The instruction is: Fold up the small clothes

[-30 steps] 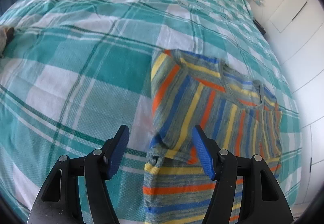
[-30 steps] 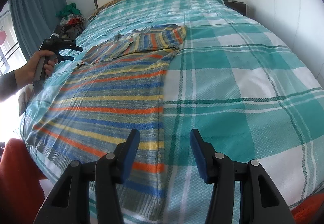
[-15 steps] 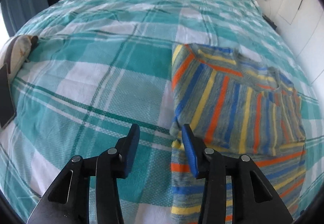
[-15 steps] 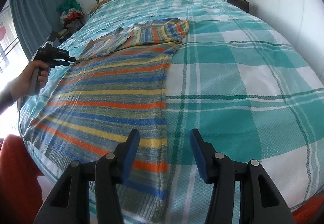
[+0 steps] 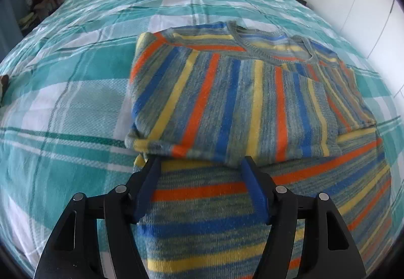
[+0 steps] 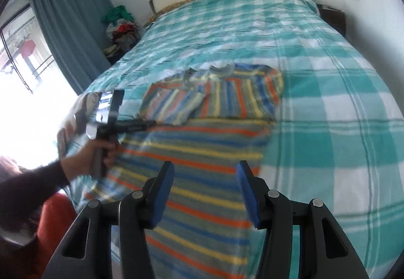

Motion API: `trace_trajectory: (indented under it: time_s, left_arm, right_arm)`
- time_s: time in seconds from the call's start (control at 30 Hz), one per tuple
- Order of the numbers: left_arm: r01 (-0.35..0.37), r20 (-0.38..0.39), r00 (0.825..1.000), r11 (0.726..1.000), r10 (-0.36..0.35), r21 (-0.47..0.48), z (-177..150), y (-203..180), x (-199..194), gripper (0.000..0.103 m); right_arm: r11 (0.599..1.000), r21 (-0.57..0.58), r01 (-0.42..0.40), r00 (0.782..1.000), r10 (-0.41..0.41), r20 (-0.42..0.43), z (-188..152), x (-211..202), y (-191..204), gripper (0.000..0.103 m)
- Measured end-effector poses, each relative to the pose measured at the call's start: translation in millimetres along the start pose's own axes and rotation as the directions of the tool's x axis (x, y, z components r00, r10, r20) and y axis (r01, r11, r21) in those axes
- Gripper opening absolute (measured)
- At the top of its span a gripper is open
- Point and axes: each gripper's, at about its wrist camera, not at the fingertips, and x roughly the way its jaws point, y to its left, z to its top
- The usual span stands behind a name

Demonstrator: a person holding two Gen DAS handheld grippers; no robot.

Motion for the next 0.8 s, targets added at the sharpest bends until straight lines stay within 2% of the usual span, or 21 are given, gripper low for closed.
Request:
trace_trajectory:
  time_s: [0.07,0.13,0.2,0.23,0.3,0.4,0.43,0.5,0.57,0.6,0.7,0.73,0.8]
  left_arm:
    - [0.010,0.016,1.000,1.000,-0.010,-0.015,-5,2,-19,0.069]
    - [0.036,0.067,0.997,0.998,-0.033,-0.043,-16,9,-46,0.072]
    - [0.054,0.128,0.991,0.996,-0.044,-0.075,-36,21,-76,0.079]
    - [0.050,0.158,0.987,0.995,-0.036,-0.088,-46,27,-86,0.083]
    - [0.027,0.212,0.977,0.994,-0.004,-0.108,-67,41,-106,0.086]
    - [-0.035,0.253,0.965,0.989,0.070,-0.141,-95,60,-117,0.086]
    - [-0.046,0.260,0.962,0.986,0.087,-0.157,-107,65,-118,0.086]
    - [-0.060,0.264,0.958,0.980,0.109,-0.187,-127,72,-115,0.086]
    - [-0.066,0.203,0.973,0.976,0.109,-0.209,-131,79,-101,0.085]
    - [-0.054,0.197,0.975,0.975,0.097,-0.214,-128,81,-99,0.084]
    - [-0.029,0.254,0.963,0.976,0.085,-0.215,-128,83,-105,0.086]
    - [-0.031,0.245,0.966,0.976,0.084,-0.215,-128,83,-103,0.086]
    - [-0.034,0.226,0.970,0.976,0.084,-0.216,-132,84,-101,0.086]
  right_arm:
    - [0.995,0.039,-0.096,0.995,0.097,-0.021,46,35,2,0.051]
    - [0.985,0.097,-0.141,0.988,0.147,-0.057,79,79,-1,0.050]
    - [0.968,0.175,-0.179,0.972,0.201,-0.122,104,142,-8,0.043]
    - [0.957,0.225,-0.183,0.965,0.219,-0.147,110,168,-14,0.041]
    - [0.937,0.310,-0.163,0.949,0.235,-0.209,113,216,-21,0.039]
    - [0.933,0.352,-0.077,0.950,0.175,-0.257,110,257,-27,0.038]
    - [0.929,0.367,-0.051,0.951,0.157,-0.266,109,264,-30,0.038]
    - [0.908,0.417,-0.037,0.957,0.152,-0.247,107,276,-36,0.030]
    - [0.906,0.419,-0.052,0.963,0.157,-0.221,110,279,-36,0.003]
    - [0.922,0.384,-0.059,0.970,0.144,-0.197,115,277,-30,0.003]
    - [0.966,0.251,-0.070,0.991,0.096,-0.090,131,260,-13,0.003]
    - [0.973,0.225,-0.052,0.993,0.073,-0.089,134,261,-10,0.003]
    - [0.980,0.198,0.010,0.991,0.018,-0.136,132,272,-11,0.011]
